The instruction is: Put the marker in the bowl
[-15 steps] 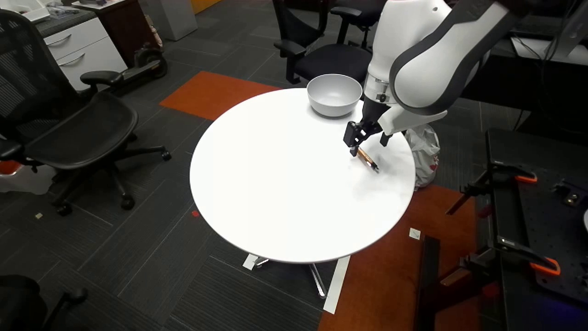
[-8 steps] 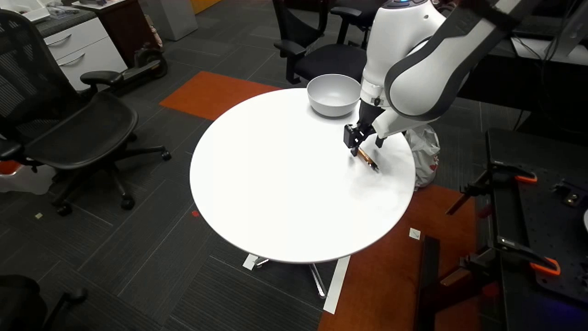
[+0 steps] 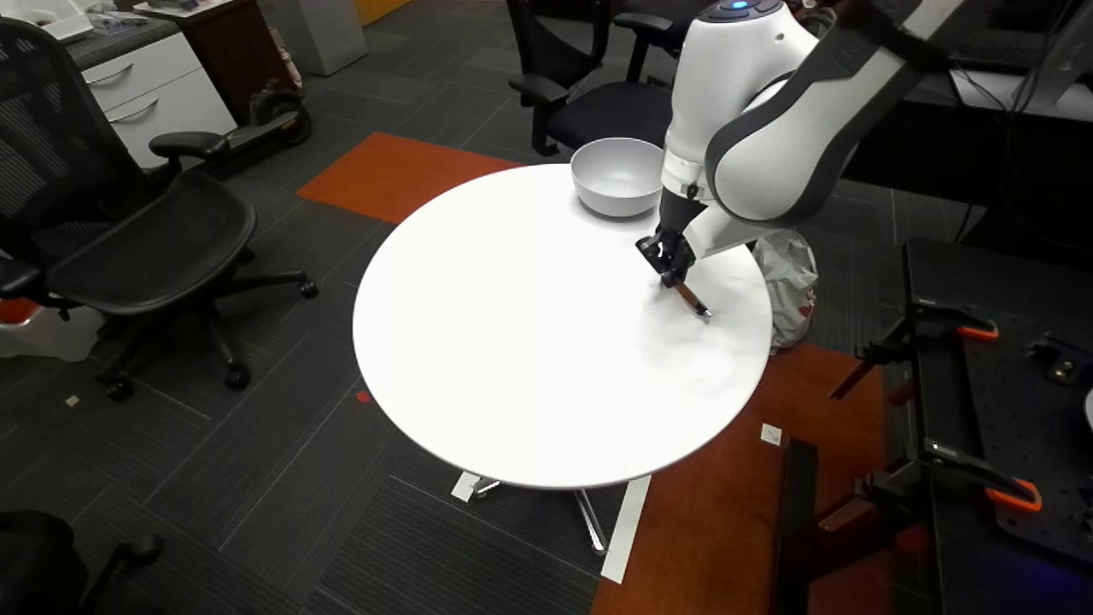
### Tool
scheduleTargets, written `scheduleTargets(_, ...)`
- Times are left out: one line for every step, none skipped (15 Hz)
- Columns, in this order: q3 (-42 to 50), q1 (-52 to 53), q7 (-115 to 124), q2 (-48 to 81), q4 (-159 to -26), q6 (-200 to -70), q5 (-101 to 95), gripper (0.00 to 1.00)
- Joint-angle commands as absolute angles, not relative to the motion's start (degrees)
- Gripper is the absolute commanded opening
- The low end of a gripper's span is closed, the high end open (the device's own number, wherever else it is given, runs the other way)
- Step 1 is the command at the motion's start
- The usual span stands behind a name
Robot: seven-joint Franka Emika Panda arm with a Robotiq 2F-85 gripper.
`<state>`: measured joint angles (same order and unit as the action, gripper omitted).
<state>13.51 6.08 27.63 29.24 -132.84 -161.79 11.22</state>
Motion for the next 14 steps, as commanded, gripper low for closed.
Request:
scheduleTargets(15.37, 8.3, 30.56, 29.19, -132.92, -162.38, 9.03, 0.0)
scheduleTargets(16.25, 9.32, 30.92, 28.25, -133.72, -162.88, 8.24, 0.04)
scheduleTargets(17.42, 10.45, 31.24, 27.1, -134.48, -163.09, 7.02, 0.04)
scheduleTargets(19.21, 12.02, 32.4, 25.53, -135.59, -163.91, 5.45, 0.04)
scheduleTargets(20.84, 13.53, 33.49, 24.38, -136.33, -164.68, 3.96, 0.04)
scheduleTargets(22.96, 15.35, 34.66, 22.97, -137.22, -165.77, 2.23, 0.04)
scheduleTargets(25.15, 17.18, 35.82, 21.21, -138.28, -166.77, 0.18, 0.04)
scheduleTargets(27.77, 19.35, 37.38, 19.81, -138.96, -167.47, -2.16, 0.04)
scheduleTargets(30.36, 21.45, 39.01, 18.44, -139.53, -168.03, -4.69, 0.04)
scheduleTargets(33.12, 23.54, 41.12, 17.42, -139.66, -168.11, -7.55, 0.04)
scheduleTargets(35.48, 24.9, 43.06, 16.21, -139.52, -167.72, -10.65, 0.04)
scheduleTargets(37.36, 25.99, 45.1, 15.18, -139.01, -167.19, -13.67, 0.04)
scheduleTargets(39.24, 26.79, 46.84, 14.36, -138.28, -167.34, -17.07, 0.04)
scheduleTargets(41.89, 29.09, 47.26, 13.8, -137.66, -166.84, -17.74, 0.04)
